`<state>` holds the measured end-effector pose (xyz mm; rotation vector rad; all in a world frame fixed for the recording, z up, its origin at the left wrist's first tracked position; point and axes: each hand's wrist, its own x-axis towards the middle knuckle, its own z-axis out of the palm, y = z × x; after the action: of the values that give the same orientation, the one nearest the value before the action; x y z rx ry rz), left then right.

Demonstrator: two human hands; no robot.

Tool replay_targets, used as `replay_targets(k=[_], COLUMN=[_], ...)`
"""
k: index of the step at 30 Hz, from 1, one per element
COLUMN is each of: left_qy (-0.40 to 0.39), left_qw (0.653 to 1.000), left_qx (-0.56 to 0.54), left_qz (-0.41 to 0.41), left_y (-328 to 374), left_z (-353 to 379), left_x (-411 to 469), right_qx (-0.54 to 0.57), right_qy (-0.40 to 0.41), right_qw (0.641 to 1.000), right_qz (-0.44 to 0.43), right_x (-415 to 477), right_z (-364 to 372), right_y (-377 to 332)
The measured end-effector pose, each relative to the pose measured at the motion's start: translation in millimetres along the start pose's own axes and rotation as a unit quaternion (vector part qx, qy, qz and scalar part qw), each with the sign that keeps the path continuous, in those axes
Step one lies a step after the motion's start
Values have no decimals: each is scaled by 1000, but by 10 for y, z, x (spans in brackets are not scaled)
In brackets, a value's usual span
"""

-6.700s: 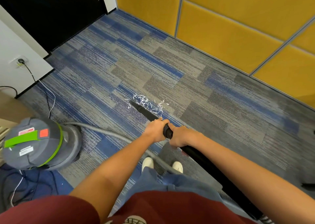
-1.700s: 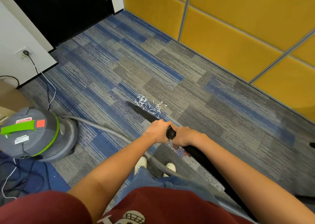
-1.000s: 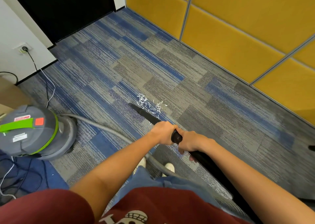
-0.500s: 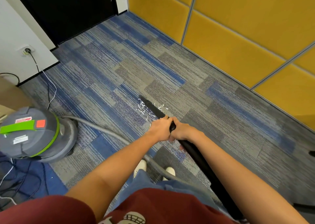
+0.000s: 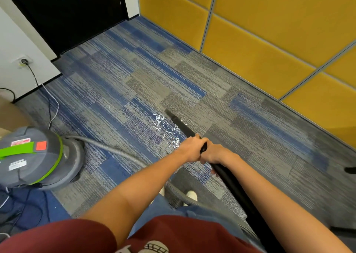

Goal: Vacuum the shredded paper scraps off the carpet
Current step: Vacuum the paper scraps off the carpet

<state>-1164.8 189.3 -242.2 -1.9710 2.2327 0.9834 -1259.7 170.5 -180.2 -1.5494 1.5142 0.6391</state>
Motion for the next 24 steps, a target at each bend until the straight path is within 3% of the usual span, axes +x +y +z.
replay_targets(k=[6, 24], left_qy=[7, 17], left_qw=[998, 999], left_qx=[51, -31], left_qz=[26, -20], left_y=[73, -162], left_z=[83, 130], left_x=[40, -241], right_qx=[-18, -51], right_qy=[6, -31], right_qw=[1000, 997], right_qz=[1, -40], right_x=[-74, -163], right_z=[5, 225], right_y=[100, -94])
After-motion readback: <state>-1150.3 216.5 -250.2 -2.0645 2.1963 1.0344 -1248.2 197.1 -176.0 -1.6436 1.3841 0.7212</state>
